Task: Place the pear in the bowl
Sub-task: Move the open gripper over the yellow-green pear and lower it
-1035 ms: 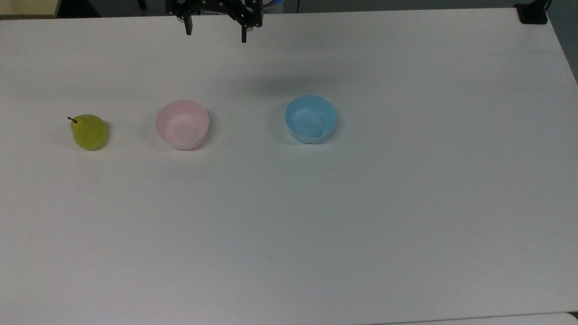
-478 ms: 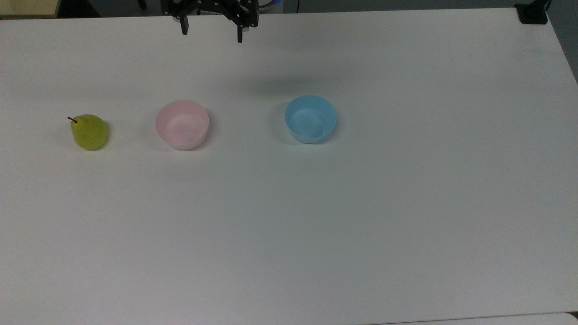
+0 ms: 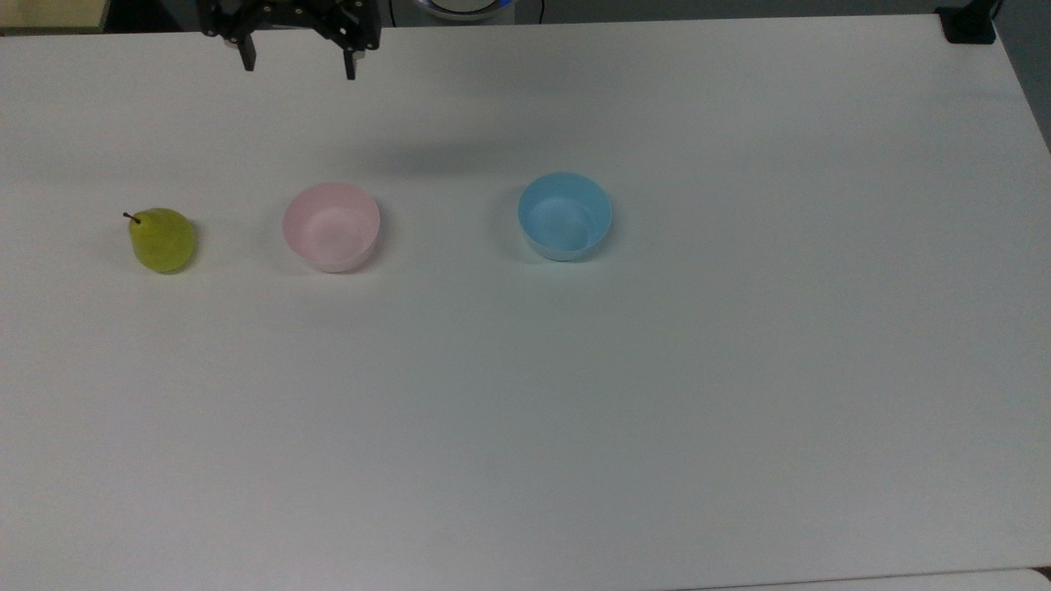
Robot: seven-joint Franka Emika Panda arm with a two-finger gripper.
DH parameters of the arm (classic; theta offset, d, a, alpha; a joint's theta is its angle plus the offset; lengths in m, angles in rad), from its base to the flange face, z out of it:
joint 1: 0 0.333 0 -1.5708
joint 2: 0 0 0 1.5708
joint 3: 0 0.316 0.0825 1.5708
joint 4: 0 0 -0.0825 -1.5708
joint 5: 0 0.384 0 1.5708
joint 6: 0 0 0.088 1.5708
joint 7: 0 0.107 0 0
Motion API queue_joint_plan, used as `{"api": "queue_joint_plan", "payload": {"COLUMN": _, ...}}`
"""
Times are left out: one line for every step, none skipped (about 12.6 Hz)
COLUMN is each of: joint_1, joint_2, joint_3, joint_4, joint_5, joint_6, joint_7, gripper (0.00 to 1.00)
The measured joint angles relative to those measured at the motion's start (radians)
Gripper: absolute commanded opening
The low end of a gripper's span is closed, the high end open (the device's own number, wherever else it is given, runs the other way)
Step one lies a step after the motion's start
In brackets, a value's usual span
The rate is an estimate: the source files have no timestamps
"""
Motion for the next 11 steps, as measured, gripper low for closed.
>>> {"api": "queue_joint_plan", "payload": {"joint_1": -0.03, "joint_2": 0.013, "joint_3": -0.001, "joint_4": 0.0, "joint_5": 0.006, "joint_6": 0.029, "joint_7": -0.046, "gripper": 1.0}}
{"api": "queue_joint_plan", "payload": {"joint_1": -0.059, "joint_2": 0.03, "joint_3": -0.002, "joint_4": -0.001, "joint_5": 0.009, "joint_6": 0.056, "joint_7": -0.09, "gripper": 1.0}}
{"api": "queue_joint_plan", "payload": {"joint_1": -0.091, "joint_2": 0.051, "joint_3": -0.003, "joint_4": -0.002, "joint_5": 0.01, "joint_6": 0.084, "joint_7": -0.141, "gripper": 1.0}}
{"api": "queue_joint_plan", "payload": {"joint_1": -0.119, "joint_2": 0.074, "joint_3": -0.004, "joint_4": -0.003, "joint_5": 0.011, "joint_6": 0.114, "joint_7": -0.175, "gripper": 1.0}}
{"api": "queue_joint_plan", "payload": {"joint_1": -0.148, "joint_2": 0.101, "joint_3": -0.004, "joint_4": -0.003, "joint_5": 0.011, "joint_6": 0.15, "joint_7": -0.2, "gripper": 1.0}}
{"api": "queue_joint_plan", "payload": {"joint_1": -0.17, "joint_2": 0.128, "joint_3": -0.004, "joint_4": -0.004, "joint_5": 0.011, "joint_6": 0.183, "joint_7": -0.222, "gripper": 1.0}}
{"api": "queue_joint_plan", "payload": {"joint_1": -0.192, "joint_2": 0.155, "joint_3": -0.004, "joint_4": -0.004, "joint_5": 0.011, "joint_6": 0.208, "joint_7": -0.247, "gripper": 1.0}}
{"api": "queue_joint_plan", "payload": {"joint_1": -0.212, "joint_2": 0.18, "joint_3": -0.004, "joint_4": -0.005, "joint_5": 0.011, "joint_6": 0.229, "joint_7": -0.275, "gripper": 1.0}}
{"api": "queue_joint_plan", "payload": {"joint_1": -0.235, "joint_2": 0.206, "joint_3": -0.004, "joint_4": -0.005, "joint_5": 0.011, "joint_6": 0.253, "joint_7": -0.305, "gripper": 1.0}}
{"api": "queue_joint_plan", "payload": {"joint_1": -0.256, "joint_2": 0.23, "joint_3": -0.005, "joint_4": -0.005, "joint_5": 0.011, "joint_6": 0.277, "joint_7": -0.33, "gripper": 1.0}}
{"api": "queue_joint_plan", "payload": {"joint_1": -0.275, "joint_2": 0.254, "joint_3": -0.005, "joint_4": -0.005, "joint_5": 0.011, "joint_6": 0.3, "joint_7": -0.353, "gripper": 1.0}}
